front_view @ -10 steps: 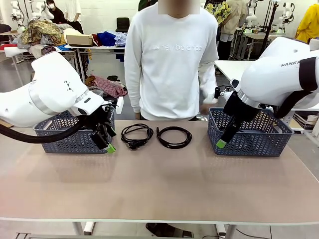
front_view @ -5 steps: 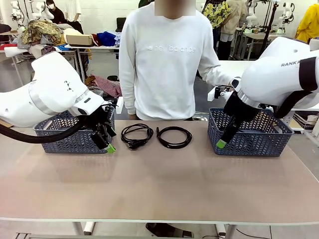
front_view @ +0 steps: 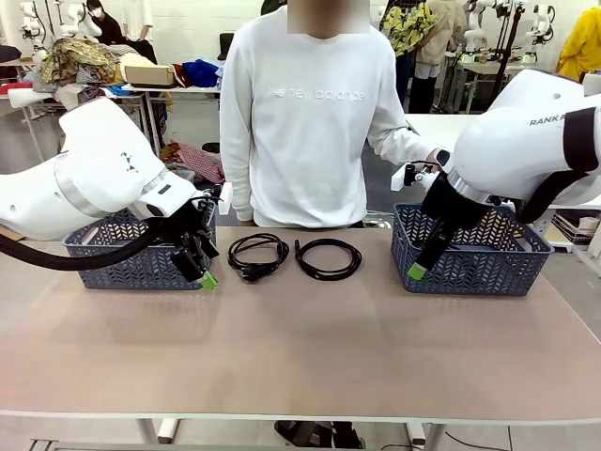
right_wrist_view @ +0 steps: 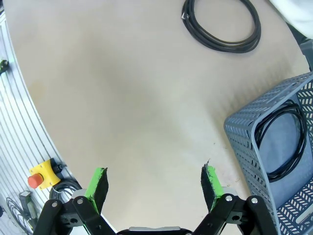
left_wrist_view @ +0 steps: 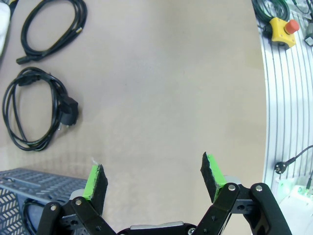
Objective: Organize the cables according to human instructions.
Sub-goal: Pick up a bundle of cables and place it in the basket indicated by the human.
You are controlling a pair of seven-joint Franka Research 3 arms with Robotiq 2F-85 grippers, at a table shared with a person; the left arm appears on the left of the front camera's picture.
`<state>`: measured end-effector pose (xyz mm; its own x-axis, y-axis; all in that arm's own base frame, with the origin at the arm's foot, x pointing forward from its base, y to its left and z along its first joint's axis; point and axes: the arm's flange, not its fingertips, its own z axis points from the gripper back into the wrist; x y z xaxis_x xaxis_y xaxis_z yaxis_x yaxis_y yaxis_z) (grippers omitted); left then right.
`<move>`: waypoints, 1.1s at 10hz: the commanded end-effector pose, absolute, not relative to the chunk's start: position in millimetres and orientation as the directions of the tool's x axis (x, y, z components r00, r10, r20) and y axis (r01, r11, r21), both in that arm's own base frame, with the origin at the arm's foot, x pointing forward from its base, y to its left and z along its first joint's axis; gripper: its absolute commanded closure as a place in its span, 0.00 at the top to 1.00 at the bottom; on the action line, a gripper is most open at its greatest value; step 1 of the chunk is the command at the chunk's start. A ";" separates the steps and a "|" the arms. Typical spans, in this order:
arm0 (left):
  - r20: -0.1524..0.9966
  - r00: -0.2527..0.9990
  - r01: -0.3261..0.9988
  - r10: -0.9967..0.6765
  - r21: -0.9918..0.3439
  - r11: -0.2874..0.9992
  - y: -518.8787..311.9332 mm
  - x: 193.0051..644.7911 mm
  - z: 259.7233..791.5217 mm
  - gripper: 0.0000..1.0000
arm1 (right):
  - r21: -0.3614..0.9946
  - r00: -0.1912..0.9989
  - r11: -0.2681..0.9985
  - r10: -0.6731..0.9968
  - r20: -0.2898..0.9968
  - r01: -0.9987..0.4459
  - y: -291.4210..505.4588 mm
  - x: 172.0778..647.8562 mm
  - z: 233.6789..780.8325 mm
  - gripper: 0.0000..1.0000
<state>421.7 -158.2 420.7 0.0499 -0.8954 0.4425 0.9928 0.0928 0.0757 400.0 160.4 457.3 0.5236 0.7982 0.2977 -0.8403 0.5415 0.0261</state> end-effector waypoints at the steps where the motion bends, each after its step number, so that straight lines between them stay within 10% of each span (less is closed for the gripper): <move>1: 0.442 0.051 0.993 -0.896 0.075 0.094 -156.8 421.4 421.2 1.00 | 0.020 0.524 0.544 0.796 0.301 -0.839 160.3 400.4 458.8 1.00; 11: 0.442 0.051 0.993 -0.896 0.075 0.094 -156.8 421.4 421.2 1.00 | 0.052 0.676 0.684 0.701 0.226 -0.727 244.4 464.0 442.5 1.00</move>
